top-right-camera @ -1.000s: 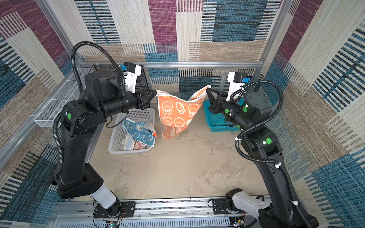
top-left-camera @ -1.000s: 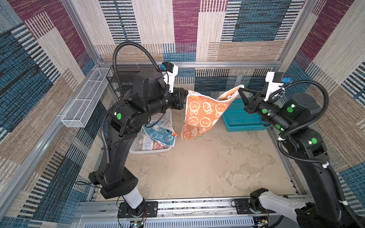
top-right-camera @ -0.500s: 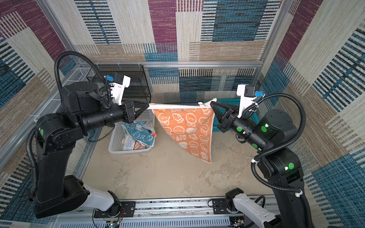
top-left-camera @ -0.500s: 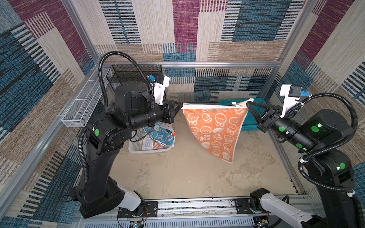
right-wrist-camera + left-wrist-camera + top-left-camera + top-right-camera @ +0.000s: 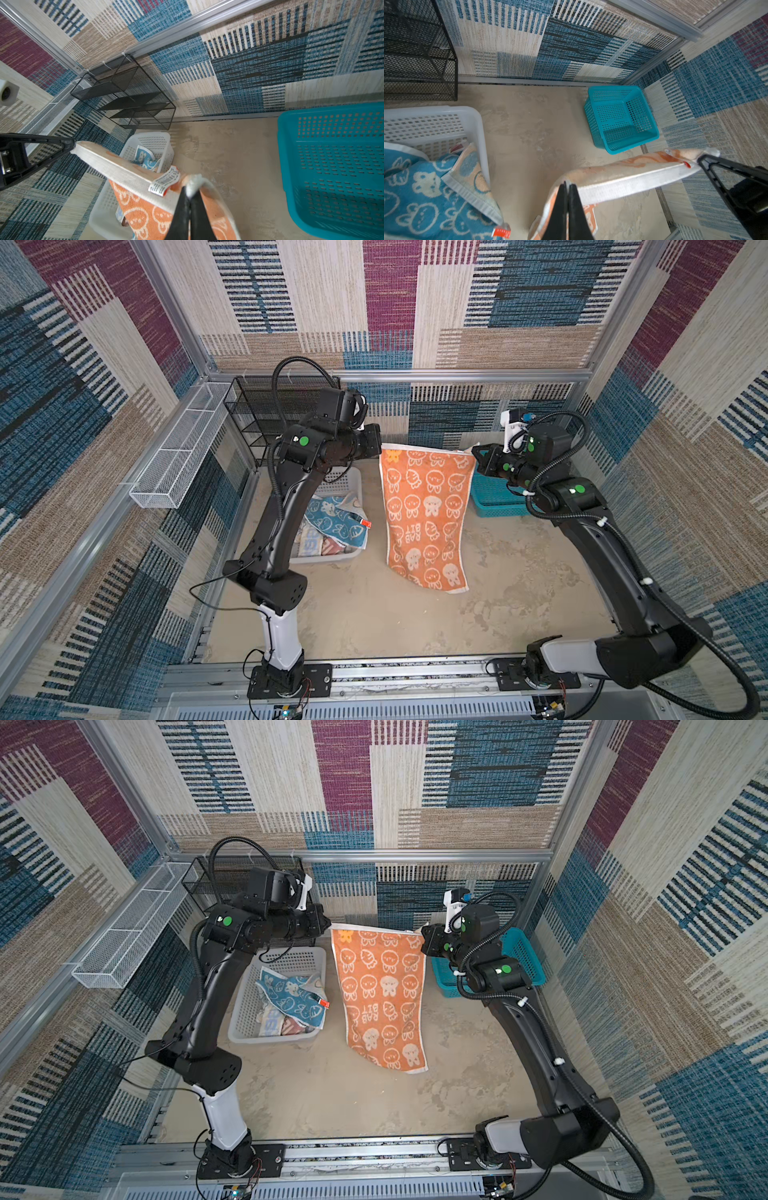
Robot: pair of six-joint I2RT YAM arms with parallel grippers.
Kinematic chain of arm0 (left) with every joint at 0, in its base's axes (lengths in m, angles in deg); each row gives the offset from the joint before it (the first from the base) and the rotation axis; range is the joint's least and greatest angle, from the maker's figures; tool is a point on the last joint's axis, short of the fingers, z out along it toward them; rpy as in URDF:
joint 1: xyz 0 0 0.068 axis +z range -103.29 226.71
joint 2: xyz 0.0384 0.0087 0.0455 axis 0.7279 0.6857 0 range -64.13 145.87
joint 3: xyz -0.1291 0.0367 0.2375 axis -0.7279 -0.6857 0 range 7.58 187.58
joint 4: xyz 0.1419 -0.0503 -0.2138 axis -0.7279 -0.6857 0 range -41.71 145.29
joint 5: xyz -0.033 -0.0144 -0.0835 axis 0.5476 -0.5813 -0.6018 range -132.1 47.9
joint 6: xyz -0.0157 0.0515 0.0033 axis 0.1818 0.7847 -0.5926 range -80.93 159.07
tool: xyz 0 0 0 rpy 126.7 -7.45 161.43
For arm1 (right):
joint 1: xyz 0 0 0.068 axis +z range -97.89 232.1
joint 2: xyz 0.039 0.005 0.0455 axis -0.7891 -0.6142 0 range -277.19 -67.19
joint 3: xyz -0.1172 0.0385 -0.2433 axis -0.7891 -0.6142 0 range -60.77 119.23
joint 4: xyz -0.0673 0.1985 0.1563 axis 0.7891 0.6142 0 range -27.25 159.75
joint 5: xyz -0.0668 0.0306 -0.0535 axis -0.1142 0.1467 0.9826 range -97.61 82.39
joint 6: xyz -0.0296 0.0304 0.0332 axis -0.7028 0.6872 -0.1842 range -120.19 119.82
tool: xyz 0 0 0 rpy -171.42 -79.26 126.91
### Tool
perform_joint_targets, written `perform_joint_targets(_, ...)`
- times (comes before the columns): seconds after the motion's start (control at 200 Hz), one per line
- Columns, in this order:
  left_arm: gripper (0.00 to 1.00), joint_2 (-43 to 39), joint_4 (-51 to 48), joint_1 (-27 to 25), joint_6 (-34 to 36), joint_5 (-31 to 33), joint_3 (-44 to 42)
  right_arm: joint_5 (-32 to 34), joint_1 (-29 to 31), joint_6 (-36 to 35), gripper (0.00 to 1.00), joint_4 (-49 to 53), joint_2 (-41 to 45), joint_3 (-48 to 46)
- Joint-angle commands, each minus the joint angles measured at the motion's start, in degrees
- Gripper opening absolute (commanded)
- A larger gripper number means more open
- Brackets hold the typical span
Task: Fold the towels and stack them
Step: 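Lift the bunny towel high with both grippers, holding its two corners apart, then lower the hanging towel onto the table with both grippers, laying it flat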
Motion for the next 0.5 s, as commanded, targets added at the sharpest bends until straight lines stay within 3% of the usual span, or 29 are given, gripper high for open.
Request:
perform_joint_targets(0.0, 0.0, 7.12, 0.67, 2.98, 1.65, -1.71, 4.83, 0.01, -1.55, -0.45, 0.0, -5.23, -5.39, 2.1)
perform_joint_targets(0.215, 0.0, 17.12, 8.52, 5.32, 2.14, -3.03, 9.39, -0.35, -3.29, -1.64, 0.0, -7.4, -19.72, 9.12)
perform_joint_targets(0.491, 0.0, 20.52, 23.26, 7.18, 0.96, -5.8, 5.19, -1.99, -4.53, -3.24, 0.0, -4.98, -34.65, 23.19)
